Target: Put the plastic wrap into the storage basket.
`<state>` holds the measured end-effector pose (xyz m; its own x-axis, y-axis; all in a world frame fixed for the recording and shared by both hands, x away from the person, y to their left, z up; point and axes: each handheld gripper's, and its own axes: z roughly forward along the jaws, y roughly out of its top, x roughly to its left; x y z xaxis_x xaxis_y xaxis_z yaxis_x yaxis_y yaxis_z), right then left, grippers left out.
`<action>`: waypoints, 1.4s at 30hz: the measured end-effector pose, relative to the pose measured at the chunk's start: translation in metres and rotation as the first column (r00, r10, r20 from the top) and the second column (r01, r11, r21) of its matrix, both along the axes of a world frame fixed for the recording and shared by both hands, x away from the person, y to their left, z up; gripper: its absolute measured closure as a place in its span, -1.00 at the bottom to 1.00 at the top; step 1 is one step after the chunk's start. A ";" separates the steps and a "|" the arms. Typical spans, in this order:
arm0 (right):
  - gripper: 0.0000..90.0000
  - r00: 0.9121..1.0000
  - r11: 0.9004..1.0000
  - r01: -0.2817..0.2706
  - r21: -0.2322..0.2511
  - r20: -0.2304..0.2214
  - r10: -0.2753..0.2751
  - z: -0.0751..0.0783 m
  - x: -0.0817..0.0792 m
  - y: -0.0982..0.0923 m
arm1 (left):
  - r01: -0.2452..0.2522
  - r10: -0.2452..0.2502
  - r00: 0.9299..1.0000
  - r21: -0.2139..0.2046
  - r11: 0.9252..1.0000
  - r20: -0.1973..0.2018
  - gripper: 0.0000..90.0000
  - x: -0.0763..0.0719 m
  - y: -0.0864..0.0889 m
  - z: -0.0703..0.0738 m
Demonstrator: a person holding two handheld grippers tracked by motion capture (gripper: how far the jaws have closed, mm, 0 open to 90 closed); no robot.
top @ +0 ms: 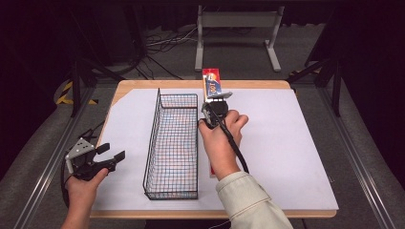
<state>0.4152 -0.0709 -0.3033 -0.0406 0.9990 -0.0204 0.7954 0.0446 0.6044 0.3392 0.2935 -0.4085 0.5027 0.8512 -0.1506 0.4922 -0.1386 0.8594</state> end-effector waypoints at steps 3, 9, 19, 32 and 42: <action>-0.10 1.000 1.000 0.008 -0.013 0.006 -0.008 0.000 0.001 0.007 | 0.002 -0.002 1.000 -0.001 1.000 0.001 -0.39 0.000 0.000 0.000; -0.10 1.000 1.000 0.017 -0.011 0.007 -0.017 0.000 0.003 0.017 | -0.001 0.001 1.000 -0.001 1.000 -0.002 -0.39 0.000 0.000 0.000; -0.11 1.000 1.000 0.012 0.021 0.001 -0.012 -0.002 0.005 0.038 | -0.011 0.011 1.000 0.000 1.000 -0.004 -0.39 -0.004 0.004 -0.001; -0.10 0.999 0.998 -0.038 0.054 -0.015 0.038 -0.002 0.004 0.076 | -0.046 0.046 0.999 -0.001 0.999 -0.007 -0.39 -0.016 0.015 -0.002; -0.11 0.999 0.994 -0.027 0.103 -0.015 0.028 -0.003 0.005 0.090 | -0.033 0.033 0.999 -0.005 0.999 -0.003 -0.39 -0.012 0.013 -0.003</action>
<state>0.4206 0.0190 -0.3061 -0.0675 0.9943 0.0829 0.8045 0.0051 0.5940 0.3277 0.3061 -0.4110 0.4742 0.8664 -0.1563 0.4992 -0.1184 0.8583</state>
